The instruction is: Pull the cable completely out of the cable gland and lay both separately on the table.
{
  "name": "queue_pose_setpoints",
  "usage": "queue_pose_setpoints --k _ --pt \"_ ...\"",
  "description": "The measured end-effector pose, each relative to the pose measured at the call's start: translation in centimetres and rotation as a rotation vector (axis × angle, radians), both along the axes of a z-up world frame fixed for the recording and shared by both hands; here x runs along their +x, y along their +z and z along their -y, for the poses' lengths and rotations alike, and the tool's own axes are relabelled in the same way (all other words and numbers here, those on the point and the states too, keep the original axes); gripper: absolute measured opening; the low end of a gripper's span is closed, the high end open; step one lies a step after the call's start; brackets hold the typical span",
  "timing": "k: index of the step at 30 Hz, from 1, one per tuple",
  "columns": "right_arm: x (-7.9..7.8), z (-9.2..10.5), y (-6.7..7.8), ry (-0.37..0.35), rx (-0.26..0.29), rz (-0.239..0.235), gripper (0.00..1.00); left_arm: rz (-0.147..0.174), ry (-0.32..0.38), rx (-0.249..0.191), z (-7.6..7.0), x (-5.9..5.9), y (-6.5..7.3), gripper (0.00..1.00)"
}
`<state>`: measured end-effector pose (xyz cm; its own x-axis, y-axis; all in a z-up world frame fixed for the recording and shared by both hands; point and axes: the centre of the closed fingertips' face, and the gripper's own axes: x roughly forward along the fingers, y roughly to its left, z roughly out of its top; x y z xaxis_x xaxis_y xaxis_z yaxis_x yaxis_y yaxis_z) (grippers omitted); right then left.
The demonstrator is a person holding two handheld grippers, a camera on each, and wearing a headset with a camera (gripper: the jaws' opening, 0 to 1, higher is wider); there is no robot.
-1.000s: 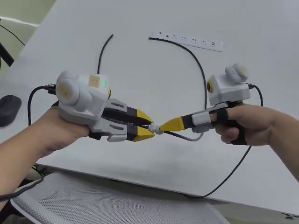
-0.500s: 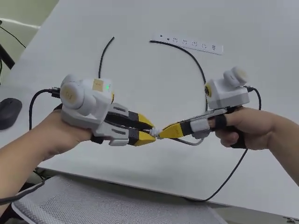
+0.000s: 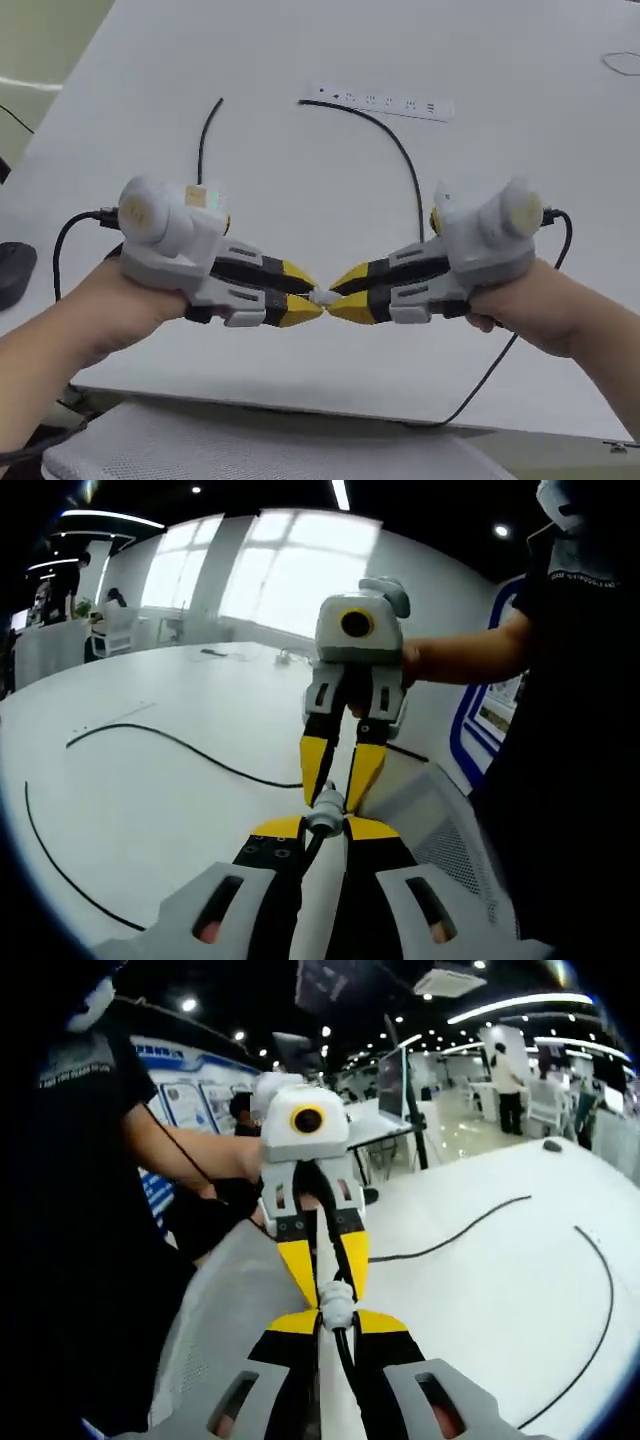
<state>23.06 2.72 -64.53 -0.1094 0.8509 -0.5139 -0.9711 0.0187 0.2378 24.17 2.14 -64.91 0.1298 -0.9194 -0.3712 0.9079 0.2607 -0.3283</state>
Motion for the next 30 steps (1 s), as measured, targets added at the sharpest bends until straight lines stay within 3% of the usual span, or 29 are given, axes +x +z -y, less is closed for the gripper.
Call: queue_pose_setpoints --k 2,5,9,18,23,30 --pt "-0.1 -0.1 -0.2 0.010 -0.021 0.099 0.07 0.001 -0.007 0.003 0.0 -0.2 -0.1 0.15" --pt "-0.3 -0.1 -0.6 -0.001 -0.049 0.166 0.07 0.002 -0.017 0.003 -0.1 -0.6 -0.1 0.15" --pt "-0.6 -0.4 -0.7 -0.020 -0.058 0.171 0.08 0.004 -0.029 -0.005 -0.3 -1.0 0.0 0.15" --pt "-0.1 -0.9 0.0 -0.067 -0.053 0.166 0.09 0.006 -0.016 -0.025 -0.8 -0.8 0.7 0.15" --pt "0.0 -1.3 0.4 -0.085 -0.041 0.171 0.09 0.029 -0.016 -0.026 -1.1 -0.9 1.1 0.15" --pt "0.5 -1.0 1.5 -0.149 -0.052 0.208 0.19 0.047 -0.009 -0.022 -1.4 -0.5 1.2 0.15"
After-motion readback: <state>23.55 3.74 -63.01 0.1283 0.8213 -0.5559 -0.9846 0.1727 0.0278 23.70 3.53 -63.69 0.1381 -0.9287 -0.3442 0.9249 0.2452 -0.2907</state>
